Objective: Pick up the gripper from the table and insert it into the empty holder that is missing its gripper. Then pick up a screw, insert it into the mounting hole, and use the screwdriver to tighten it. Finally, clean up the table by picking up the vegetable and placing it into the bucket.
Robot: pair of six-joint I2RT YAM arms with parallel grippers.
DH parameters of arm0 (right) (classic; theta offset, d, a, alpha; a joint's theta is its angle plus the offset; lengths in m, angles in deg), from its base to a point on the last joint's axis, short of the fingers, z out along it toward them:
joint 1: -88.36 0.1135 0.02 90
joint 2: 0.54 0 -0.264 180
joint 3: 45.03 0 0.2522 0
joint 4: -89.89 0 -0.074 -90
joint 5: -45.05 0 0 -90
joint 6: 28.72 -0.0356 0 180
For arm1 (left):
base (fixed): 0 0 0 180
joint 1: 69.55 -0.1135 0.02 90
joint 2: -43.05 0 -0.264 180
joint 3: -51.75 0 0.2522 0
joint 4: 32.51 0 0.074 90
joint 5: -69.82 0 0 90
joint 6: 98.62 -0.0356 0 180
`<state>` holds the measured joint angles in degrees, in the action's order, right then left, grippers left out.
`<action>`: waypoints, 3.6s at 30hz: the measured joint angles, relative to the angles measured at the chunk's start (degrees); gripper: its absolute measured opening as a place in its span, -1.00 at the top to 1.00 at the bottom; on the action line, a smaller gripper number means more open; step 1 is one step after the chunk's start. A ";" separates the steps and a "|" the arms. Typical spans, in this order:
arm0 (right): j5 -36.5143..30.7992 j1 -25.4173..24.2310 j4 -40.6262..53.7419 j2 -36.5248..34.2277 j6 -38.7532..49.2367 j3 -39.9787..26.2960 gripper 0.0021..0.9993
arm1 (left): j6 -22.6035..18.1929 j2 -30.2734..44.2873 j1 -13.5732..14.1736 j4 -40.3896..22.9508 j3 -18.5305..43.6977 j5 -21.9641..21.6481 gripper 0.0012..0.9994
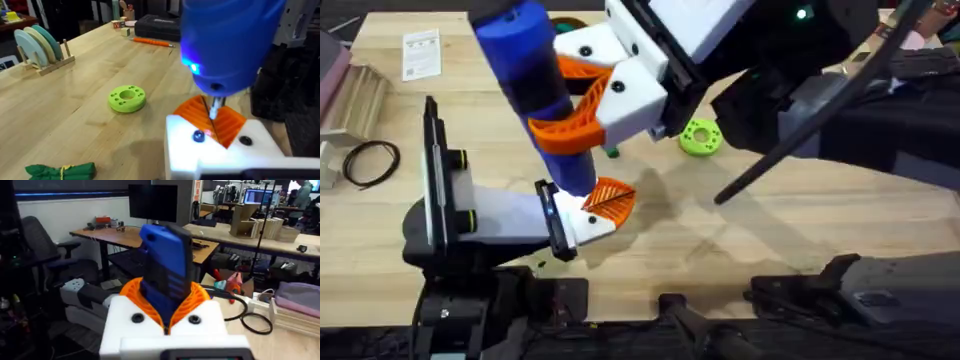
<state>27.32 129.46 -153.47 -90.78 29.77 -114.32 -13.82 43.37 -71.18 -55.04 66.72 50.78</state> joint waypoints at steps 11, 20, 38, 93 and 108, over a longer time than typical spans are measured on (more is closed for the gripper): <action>-0.02 0.35 1.80 0.00 0.88 0.00 0.96 | 0.00 -0.02 0.00 0.00 0.00 -0.02 0.99; -0.22 0.35 3.08 0.00 3.29 0.00 0.96 | 0.00 -0.01 0.00 0.00 0.00 0.00 0.99; -0.24 1.01 3.10 0.00 4.44 0.00 0.96 | 0.00 -0.02 0.00 0.00 0.00 0.00 0.99; 0.08 0.61 4.85 -0.04 7.13 -0.01 0.96 | 0.00 -0.02 0.00 0.00 0.00 0.00 0.99; 0.07 0.61 7.50 -0.15 8.46 0.00 0.96 | 0.00 0.00 0.00 0.00 0.00 -0.02 0.99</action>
<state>27.38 130.07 -145.97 -90.93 38.23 -114.32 -13.82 43.37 -71.18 -55.04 66.72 50.75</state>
